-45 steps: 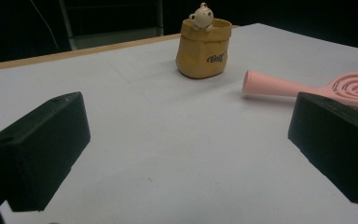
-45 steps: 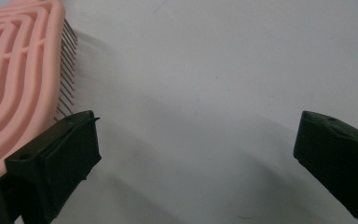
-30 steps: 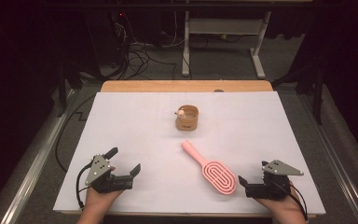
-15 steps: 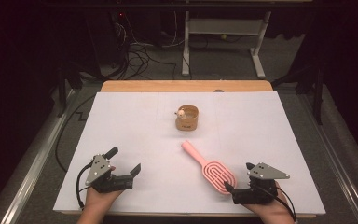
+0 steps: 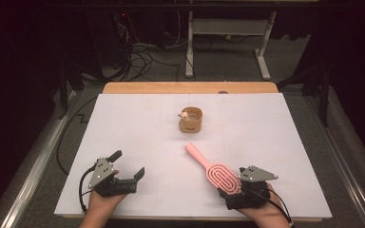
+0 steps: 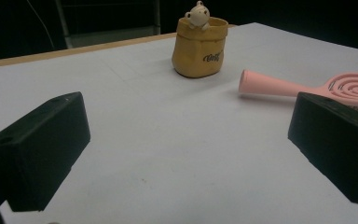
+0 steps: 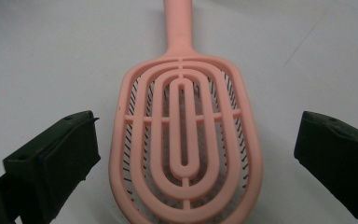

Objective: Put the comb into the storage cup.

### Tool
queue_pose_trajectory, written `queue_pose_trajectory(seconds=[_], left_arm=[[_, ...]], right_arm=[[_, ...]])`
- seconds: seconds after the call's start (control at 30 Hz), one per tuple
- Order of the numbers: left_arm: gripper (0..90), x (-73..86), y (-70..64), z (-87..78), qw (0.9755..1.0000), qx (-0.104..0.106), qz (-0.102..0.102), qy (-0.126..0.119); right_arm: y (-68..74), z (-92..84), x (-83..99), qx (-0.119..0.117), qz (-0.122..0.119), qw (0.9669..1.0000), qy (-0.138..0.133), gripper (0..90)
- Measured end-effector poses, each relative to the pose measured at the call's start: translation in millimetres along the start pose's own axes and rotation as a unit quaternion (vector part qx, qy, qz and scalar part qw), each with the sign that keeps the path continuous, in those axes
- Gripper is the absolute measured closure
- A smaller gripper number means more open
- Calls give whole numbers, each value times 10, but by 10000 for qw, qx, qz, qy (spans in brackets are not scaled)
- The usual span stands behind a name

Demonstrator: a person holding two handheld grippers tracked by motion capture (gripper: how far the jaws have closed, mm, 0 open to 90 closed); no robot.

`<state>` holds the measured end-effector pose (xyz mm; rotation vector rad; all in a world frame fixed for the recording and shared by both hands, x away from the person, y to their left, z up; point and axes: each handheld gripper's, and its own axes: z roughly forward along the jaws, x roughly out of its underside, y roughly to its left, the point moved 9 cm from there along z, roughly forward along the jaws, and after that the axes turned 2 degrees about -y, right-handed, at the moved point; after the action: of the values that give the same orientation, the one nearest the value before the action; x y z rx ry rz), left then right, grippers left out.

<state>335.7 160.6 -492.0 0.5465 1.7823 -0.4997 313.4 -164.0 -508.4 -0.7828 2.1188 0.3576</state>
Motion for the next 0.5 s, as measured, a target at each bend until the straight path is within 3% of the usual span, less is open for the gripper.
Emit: queue_pose_trajectory(seconds=[0.23,0.3,0.5], left_arm=[[0,7,11,-4,10000,13,-24,-16],[0,2,14,-7,10000,17,-23,-24],[0,-23,-14,-16,9999,83,-31,-79]], right_arm=[[-28,87,-25,-82,27,9985,548,4],[-47,117,-39,-142,20,9968,789,5],[-9,160,-55,-193,-39,9933,1137,9]])
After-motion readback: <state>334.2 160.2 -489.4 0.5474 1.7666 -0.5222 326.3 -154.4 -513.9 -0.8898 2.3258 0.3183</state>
